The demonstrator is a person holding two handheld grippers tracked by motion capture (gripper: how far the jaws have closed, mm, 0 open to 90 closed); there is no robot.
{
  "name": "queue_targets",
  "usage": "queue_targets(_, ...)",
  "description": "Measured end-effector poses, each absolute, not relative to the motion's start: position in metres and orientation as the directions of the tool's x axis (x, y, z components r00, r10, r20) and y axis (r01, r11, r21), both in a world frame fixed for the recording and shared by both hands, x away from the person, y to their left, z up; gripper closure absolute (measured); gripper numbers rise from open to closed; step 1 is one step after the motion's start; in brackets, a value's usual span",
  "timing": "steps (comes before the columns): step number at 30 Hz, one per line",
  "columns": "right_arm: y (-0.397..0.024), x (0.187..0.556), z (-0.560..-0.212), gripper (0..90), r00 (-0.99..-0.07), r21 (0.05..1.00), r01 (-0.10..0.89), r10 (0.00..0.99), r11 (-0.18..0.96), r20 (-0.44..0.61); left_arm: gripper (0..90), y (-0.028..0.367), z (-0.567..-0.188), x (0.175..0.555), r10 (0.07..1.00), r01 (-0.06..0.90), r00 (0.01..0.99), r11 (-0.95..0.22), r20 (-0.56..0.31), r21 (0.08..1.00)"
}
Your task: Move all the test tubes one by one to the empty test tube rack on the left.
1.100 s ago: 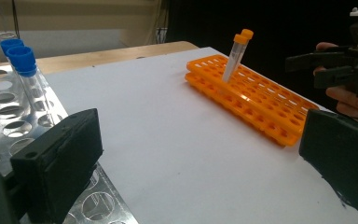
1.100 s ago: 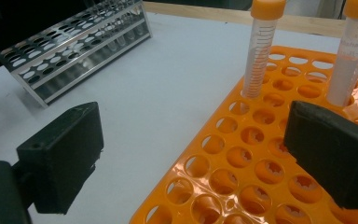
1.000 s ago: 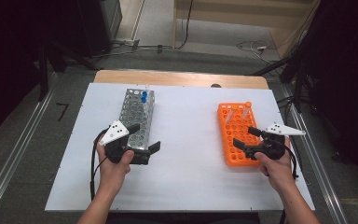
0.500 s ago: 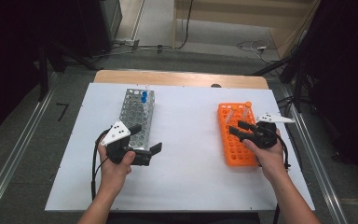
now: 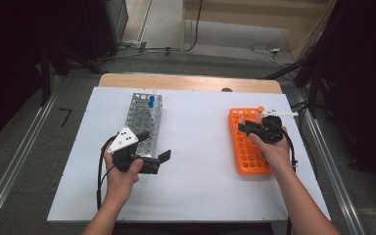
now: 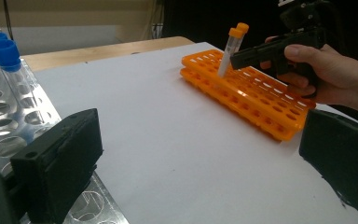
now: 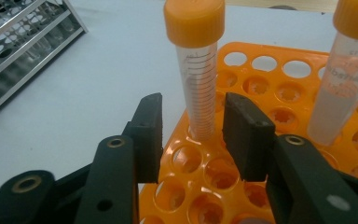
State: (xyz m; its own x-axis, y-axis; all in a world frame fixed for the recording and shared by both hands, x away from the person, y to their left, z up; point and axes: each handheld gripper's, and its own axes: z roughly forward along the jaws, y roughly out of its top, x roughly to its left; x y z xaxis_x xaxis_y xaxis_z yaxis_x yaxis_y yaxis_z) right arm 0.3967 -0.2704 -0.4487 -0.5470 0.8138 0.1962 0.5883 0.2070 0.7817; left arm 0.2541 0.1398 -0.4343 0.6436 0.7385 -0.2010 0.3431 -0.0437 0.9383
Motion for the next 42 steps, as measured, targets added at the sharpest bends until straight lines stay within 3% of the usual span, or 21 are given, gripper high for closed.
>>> queue_targets(6,-0.264,0.408,-0.456,59.4,-0.536,0.76,0.612,0.821,0.218,0.197,0.0,0.14,-0.434,0.254,0.739,0.343,0.643,-0.042,-0.202,0.938)
queue_targets(11,-0.262,0.413,-0.459,67.5,-0.519,0.74,0.638,0.829,0.214,0.208,0.0,0.139,-0.434,0.254,0.741,0.345,0.64,-0.042,-0.203,0.938)
queue_targets(19,-0.255,0.412,-0.458,72.1,-0.532,0.75,0.605,0.836,0.267,0.132,0.0,0.137,-0.433,0.253,0.738,0.343,0.645,-0.048,-0.198,0.938)
queue_targets(34,-0.266,0.401,-0.446,72.9,-0.54,0.823,0.529,0.83,0.205,0.14,0.0,0.133,-0.433,0.254,0.736,0.342,0.65,-0.058,-0.191,0.938)
queue_targets(42,-0.272,0.38,-0.426,72.9,-0.604,0.865,0.469,0.78,0.181,0.164,0.0,0.129,-0.431,0.253,0.725,0.332,0.663,-0.062,-0.186,0.941)
